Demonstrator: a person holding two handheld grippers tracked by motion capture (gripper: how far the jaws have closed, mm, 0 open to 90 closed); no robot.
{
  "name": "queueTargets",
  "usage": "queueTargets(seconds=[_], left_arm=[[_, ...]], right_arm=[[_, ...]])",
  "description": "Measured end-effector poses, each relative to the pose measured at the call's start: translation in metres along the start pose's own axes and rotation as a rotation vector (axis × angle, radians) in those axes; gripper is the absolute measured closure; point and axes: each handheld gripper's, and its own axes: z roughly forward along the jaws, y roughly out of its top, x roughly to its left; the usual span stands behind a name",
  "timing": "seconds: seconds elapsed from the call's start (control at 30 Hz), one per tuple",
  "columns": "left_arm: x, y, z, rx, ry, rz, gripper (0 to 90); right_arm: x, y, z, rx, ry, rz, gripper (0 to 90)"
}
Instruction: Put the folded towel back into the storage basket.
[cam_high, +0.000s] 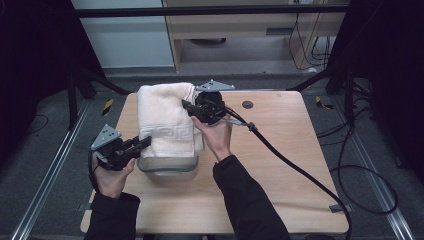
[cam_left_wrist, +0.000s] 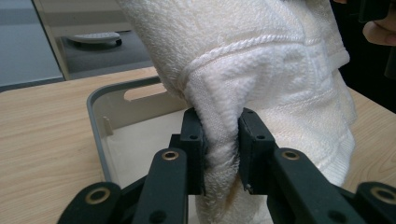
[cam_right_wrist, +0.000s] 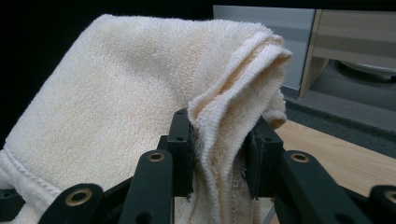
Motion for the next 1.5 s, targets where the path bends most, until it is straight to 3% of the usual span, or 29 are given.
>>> queueTargets(seconds=[0.27, 0.8, 1.5], left_arm=[[0.006, -0.003, 0.002, 0.020, 0.018, -0.002, 73.6], [0.022, -0.016, 0.015, 0.105, 0.050, -0.011, 73.6], [0.030, -0.032, 0.034, 0.190, 0.072, -0.010, 73.6]], right_arm=[[0.002, -0.004, 0.011, 0.014, 0.000, 0.005, 67.5], [0.003, -0.024, 0.038, 0.052, -0.019, 0.022, 67.3], [-0.004, -0.051, 0.060, 0.118, -0.041, 0.035, 67.0]])
